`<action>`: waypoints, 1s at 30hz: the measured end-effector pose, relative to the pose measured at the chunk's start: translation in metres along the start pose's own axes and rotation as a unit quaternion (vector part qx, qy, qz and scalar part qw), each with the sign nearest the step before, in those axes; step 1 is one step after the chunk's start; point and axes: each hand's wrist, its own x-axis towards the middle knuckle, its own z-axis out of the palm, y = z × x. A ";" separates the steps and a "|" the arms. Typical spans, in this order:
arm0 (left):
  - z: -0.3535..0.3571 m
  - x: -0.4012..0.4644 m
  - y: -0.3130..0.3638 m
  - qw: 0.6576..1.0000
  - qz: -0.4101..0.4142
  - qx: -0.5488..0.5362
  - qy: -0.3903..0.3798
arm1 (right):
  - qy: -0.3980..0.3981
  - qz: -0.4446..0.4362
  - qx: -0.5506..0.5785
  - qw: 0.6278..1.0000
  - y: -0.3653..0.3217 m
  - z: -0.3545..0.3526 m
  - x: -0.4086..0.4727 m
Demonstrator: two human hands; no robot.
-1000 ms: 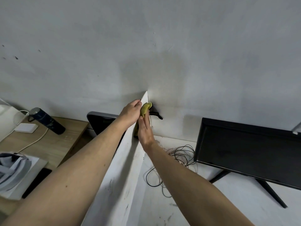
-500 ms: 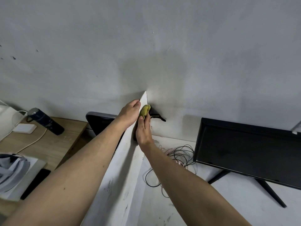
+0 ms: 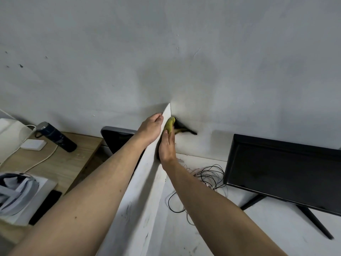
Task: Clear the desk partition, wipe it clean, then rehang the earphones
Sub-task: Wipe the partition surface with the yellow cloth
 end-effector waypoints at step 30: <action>-0.001 0.000 -0.004 1.000 0.006 -0.011 -0.017 | 0.016 0.285 0.013 0.958 0.028 -0.009 0.013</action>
